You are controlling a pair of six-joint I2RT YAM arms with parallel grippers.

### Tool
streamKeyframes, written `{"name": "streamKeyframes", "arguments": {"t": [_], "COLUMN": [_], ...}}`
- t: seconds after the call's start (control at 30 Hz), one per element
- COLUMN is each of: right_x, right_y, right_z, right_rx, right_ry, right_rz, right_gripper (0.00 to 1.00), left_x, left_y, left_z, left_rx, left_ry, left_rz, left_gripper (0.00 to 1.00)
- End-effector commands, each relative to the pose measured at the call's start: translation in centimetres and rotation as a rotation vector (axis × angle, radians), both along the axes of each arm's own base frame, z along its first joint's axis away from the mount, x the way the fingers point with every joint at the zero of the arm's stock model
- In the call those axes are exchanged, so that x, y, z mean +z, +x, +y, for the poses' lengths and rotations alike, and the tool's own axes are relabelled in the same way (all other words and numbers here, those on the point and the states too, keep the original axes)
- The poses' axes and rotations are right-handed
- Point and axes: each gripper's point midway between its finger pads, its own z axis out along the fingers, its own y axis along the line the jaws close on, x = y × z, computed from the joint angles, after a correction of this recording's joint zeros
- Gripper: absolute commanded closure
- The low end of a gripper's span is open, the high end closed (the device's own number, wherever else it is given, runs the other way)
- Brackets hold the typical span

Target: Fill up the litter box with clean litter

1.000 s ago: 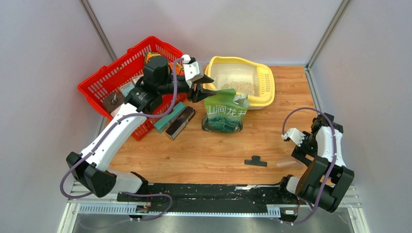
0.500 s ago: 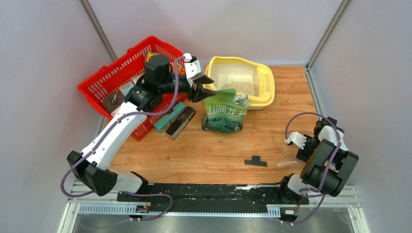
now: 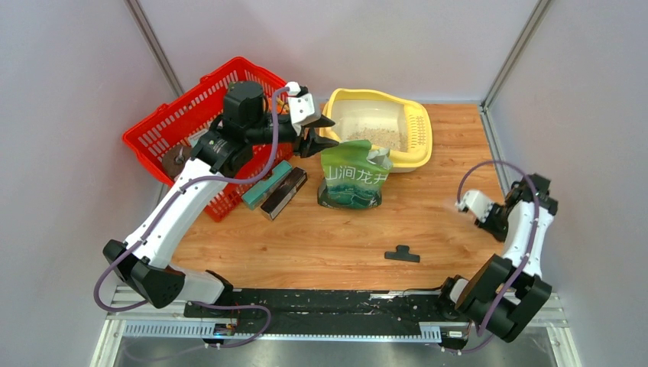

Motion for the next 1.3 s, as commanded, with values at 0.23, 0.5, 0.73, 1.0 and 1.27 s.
{"name": "streamKeyframes", "arguments": {"t": [0.23, 0.5, 0.73, 1.0, 1.27], "right_x": [23.4, 22.5, 20.9, 19.7, 19.0], "right_y": [10.0, 7.4, 5.5, 5.8, 5.3], "right_z": [16.3, 29.4, 33.6, 34.9, 34.3], "right_rx": [-0.069, 0.114, 0.243, 0.281, 0.21], "right_ry": [0.706, 0.949, 0.936, 0.819, 0.727], "right_rz": [-0.383, 0.034, 0.207, 0.229, 0.212], "right_gripper": [1.0, 1.0, 1.0, 1.0, 1.0], "left_x": [2.7, 4.9, 2.3, 2.4, 1.7], "left_y": [0.2, 0.8, 0.3, 2.0, 4.4], "left_z": [0.5, 3.4, 4.5, 3.4, 2.8], "left_rx": [-0.01, 0.079, 0.036, 0.059, 0.122], "left_ry": [0.024, 0.15, 0.312, 0.362, 0.415], "left_rz": [-0.295, -0.787, -1.21, -1.521, -1.621], "left_gripper": [0.43, 0.42, 0.41, 0.41, 0.4]}}
